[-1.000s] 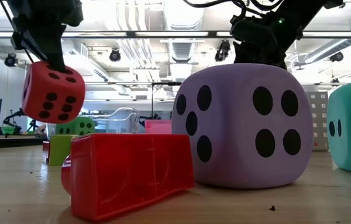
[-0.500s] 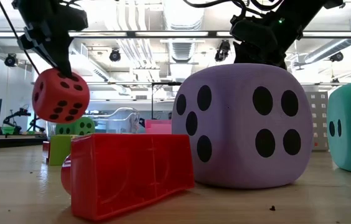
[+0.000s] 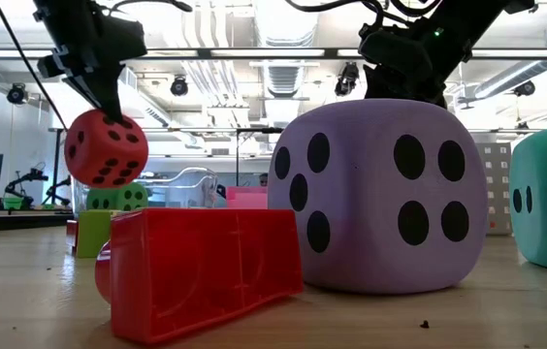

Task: Pick & Place Toys
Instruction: Put the red die into the transparent bin

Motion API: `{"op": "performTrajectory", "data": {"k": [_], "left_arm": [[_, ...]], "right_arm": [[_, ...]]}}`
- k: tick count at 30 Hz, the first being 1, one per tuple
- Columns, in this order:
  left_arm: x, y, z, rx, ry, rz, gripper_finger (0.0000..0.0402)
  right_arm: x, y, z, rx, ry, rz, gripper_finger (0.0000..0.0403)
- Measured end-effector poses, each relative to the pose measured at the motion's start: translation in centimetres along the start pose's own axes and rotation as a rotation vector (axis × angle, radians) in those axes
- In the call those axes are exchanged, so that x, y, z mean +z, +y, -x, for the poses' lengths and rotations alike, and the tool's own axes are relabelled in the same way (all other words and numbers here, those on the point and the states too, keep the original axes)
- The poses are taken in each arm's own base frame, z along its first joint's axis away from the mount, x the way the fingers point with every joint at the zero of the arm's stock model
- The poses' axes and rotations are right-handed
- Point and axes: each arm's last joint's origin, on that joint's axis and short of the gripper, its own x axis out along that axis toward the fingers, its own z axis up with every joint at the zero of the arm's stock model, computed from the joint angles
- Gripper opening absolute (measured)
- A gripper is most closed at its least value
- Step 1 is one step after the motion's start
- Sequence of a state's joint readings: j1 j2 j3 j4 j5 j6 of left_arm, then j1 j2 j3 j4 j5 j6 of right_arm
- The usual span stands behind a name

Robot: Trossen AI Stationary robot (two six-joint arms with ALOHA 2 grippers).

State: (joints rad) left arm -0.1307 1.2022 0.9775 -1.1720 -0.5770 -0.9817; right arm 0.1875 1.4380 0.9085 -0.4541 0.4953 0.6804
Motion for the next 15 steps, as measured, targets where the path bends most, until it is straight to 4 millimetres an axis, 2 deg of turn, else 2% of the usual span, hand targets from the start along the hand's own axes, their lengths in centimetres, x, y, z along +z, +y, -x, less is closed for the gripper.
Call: {"op": "performTrajectory", "data": {"k": [15], "left_arm": [[0.45, -0.04, -0.71, 0.041, 0.006, -0.003, 0.001]], "right_arm": [[0.01, 0.01, 0.0, 0.001, -0.001, -0.001, 0.0334]]}}
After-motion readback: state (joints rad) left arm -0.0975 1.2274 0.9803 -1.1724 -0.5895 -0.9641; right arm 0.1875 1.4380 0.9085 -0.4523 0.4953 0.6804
